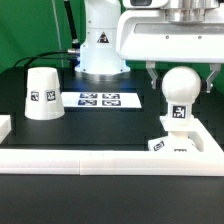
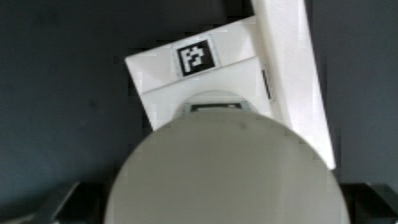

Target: Assemble lamp

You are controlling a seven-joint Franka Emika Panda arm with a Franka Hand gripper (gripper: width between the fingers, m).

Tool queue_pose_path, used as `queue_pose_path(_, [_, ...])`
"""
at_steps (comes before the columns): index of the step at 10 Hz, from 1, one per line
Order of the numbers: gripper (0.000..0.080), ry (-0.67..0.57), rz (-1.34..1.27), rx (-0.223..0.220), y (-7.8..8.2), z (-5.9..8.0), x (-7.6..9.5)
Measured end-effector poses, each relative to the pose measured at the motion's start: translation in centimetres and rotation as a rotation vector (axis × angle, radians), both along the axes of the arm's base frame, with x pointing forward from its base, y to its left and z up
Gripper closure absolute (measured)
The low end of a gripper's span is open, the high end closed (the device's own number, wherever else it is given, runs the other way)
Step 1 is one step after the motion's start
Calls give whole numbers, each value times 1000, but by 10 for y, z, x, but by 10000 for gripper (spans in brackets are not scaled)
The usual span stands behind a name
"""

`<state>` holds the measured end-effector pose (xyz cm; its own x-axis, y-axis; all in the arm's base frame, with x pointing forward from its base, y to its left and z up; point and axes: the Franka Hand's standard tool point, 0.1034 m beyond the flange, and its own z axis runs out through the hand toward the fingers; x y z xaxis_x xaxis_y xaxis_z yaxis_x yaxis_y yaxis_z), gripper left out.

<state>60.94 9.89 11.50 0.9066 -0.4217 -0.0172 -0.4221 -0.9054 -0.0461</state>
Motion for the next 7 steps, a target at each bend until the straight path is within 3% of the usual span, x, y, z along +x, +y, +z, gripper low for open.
queue_pose_path(7, [219, 62, -598, 41, 7, 0, -3])
